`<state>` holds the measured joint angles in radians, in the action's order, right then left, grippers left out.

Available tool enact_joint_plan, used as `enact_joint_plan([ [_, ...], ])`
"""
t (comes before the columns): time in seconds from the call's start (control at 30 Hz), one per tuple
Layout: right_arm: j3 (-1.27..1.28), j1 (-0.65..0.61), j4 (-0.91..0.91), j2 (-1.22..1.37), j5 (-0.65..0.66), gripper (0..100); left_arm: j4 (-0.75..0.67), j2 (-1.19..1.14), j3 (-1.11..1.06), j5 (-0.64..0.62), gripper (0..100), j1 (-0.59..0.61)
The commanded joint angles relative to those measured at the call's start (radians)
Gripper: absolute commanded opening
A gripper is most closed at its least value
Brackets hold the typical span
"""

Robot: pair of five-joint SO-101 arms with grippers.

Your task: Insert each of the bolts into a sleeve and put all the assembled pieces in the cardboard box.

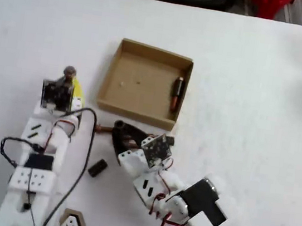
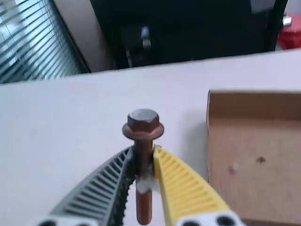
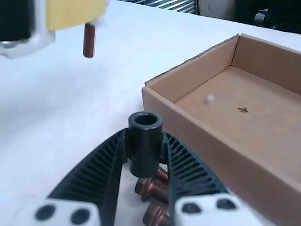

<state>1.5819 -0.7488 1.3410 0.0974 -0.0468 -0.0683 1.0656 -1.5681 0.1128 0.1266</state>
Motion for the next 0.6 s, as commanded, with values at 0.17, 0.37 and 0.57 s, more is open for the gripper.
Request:
enact_joint_plan([
  [0.17,-0.017,-0.008,0.056,-0.001,0.009,1.5,-0.035,0.544,-0.132,-0.324,2,-0.035],
  [0.37,-0.018,-0.008,0.056,-0.001,0.009,1.5,0.195,0.750,-0.126,-0.324,2,-0.163],
  [0.57,-0.018,-0.008,0.056,-0.001,0.009,1.5,0.258,0.743,-0.126,-0.313,2,-0.315],
])
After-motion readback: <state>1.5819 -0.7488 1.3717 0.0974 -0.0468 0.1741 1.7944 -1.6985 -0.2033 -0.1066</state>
